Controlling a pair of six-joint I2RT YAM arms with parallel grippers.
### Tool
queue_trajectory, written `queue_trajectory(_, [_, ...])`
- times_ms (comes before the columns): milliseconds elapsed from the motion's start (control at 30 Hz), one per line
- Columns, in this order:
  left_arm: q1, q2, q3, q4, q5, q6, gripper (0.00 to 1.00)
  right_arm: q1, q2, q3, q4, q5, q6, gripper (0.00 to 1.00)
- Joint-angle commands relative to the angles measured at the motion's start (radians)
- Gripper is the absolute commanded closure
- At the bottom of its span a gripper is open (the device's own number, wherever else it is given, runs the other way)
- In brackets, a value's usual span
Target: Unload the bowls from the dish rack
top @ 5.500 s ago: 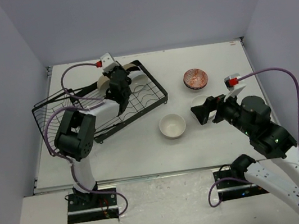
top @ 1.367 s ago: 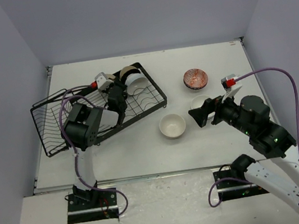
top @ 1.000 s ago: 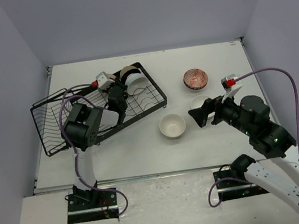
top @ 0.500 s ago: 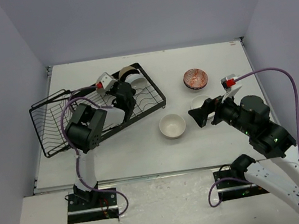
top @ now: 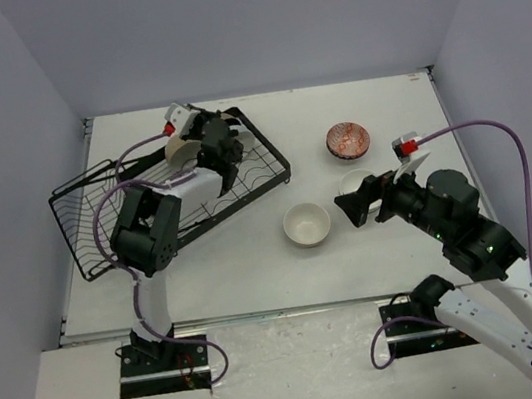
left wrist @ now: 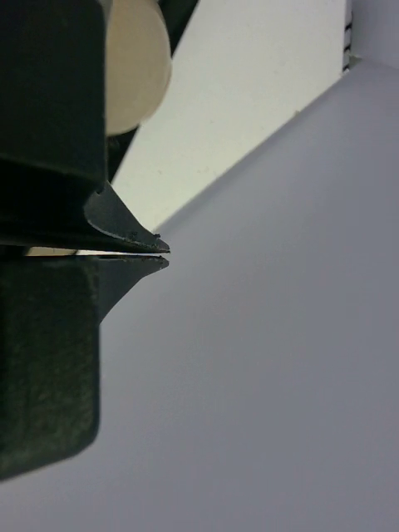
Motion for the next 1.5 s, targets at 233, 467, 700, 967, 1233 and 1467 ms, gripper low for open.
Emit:
queue_trajectory(233, [0.001,-0.096,0.028,0.106,-0.056,0.083,1.0,0.008,0.009,-0.004,0.032,-0.028,-0.016,0.01])
queue_trajectory(467, [-0.005,-0.419,-0.075,-0.326,0.208,-0.068,0.86,0.008,0.022,-0.013,0.057,-0.011,-0.008,0.01])
queue_trajectory(700, [-0.005,-0.905,-0.023,-1.089,0.371,-0.17,0.02,0.003,0.085,-0.027,0.139,-0.011,0.021,0.01])
queue_trajectory(967, [-0.005,-1.401,-0.16,-1.426,0.497,-0.219,0.0,0.022,0.38,-0.01,0.584,-0.278,0.452,0.01])
queue_trajectory(1233, [-0.003,-1.562,-0.156,-1.592,0.684,0.097,0.0,0.238,0.896,0.318,0.796,0.164,0.765,0.01])
queue_trajectory(1467, [-0.005,-1.824,-0.39,-1.457,0.515,0.159,0.0,0.327,1.277,0.678,0.659,0.429,0.994,0.01])
